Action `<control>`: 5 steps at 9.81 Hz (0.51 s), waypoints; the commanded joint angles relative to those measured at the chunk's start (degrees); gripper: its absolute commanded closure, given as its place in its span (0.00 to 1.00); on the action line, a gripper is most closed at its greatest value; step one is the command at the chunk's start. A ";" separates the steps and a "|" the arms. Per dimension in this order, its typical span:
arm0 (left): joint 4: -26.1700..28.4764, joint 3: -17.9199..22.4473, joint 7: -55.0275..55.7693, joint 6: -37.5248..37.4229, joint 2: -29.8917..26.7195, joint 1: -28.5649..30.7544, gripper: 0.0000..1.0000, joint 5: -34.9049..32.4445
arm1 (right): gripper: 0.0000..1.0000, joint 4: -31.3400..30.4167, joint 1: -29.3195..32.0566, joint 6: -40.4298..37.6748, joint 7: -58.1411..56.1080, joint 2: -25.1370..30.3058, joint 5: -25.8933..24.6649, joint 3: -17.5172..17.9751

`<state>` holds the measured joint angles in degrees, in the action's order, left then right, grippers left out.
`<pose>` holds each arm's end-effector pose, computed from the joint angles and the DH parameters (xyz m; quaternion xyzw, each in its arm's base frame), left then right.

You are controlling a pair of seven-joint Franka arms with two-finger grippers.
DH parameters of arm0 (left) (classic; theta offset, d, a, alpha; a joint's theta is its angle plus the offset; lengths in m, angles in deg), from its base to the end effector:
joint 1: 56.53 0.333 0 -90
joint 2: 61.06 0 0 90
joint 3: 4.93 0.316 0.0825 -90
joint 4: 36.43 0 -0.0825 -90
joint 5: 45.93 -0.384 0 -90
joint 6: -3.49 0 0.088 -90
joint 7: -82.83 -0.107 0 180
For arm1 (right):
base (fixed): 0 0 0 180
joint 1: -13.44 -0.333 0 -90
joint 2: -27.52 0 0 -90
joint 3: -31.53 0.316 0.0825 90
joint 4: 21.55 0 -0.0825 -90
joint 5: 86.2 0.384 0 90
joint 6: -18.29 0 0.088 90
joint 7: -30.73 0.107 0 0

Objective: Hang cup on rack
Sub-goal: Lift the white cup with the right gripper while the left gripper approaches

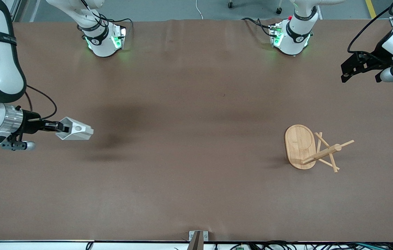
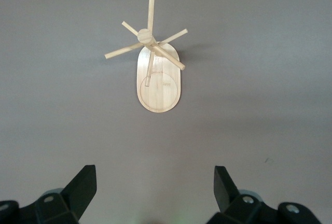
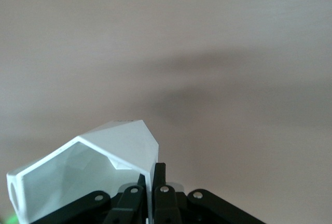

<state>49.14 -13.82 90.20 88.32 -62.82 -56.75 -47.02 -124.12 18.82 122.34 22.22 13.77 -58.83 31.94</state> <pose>0.5290 -0.0842 0.6692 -0.9998 0.0142 -0.0103 0.0105 0.6044 -0.0148 0.4091 -0.9679 0.0518 0.0770 0.2335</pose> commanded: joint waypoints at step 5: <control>-3.29 -17.80 -6.38 4.27 2.89 -1.44 0.00 6.80 | 1.00 -3.86 -0.99 2.97 -0.63 1.44 33.47 11.24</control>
<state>47.06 -28.37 87.01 91.46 -62.41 -58.11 -41.49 -125.67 17.29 122.57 22.21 14.24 -31.31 39.88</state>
